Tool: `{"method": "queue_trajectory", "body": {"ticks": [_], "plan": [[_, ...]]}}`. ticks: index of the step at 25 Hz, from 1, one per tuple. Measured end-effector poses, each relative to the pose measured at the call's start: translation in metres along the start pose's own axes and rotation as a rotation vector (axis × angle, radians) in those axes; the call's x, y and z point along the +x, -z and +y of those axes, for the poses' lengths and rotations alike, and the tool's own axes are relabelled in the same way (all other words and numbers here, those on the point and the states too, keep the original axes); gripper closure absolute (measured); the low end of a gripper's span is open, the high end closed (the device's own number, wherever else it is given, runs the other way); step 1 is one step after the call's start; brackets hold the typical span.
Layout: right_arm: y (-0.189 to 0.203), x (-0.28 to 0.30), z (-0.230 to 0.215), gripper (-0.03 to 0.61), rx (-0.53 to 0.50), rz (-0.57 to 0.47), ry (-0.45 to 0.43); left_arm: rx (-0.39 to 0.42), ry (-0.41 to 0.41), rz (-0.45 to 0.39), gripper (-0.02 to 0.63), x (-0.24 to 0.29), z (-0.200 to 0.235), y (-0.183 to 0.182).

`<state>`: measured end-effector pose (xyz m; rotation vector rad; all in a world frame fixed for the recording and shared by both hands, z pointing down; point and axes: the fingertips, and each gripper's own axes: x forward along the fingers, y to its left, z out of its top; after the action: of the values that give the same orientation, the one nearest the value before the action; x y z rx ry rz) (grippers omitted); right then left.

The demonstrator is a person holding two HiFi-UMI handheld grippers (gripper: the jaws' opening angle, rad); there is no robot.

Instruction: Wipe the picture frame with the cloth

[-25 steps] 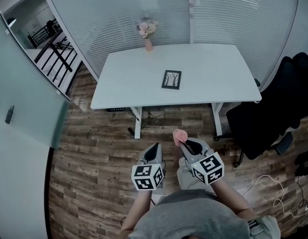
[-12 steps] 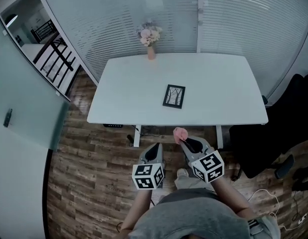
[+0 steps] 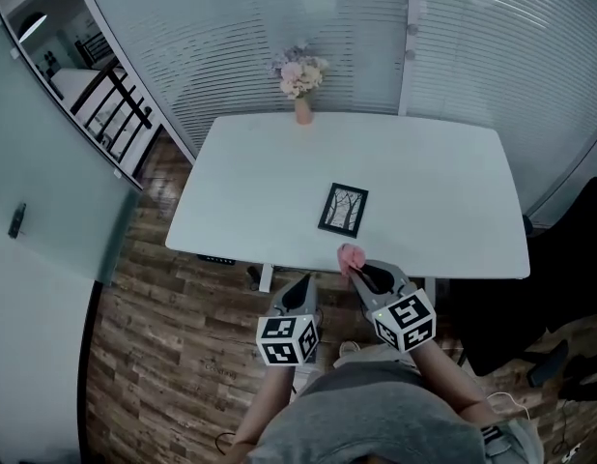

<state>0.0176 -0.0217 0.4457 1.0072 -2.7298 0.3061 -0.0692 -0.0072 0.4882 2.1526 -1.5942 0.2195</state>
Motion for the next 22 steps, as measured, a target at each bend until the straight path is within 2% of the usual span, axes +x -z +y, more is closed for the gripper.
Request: {"method": "queue_trajectory", "body": {"ticks": [16, 22], "plan": [[0.001, 0.038, -0.045, 0.538, -0.008, 0.03, -0.015, -0.024, -0.037, 0.033, 0.612, 0.044, 0.017, -0.002], [0.0, 0.058, -0.067, 0.538, -0.03, 0.045, 0.013, -0.015, -0.009, 0.054, 0.612, 0.063, 0.022, -0.003]]}}
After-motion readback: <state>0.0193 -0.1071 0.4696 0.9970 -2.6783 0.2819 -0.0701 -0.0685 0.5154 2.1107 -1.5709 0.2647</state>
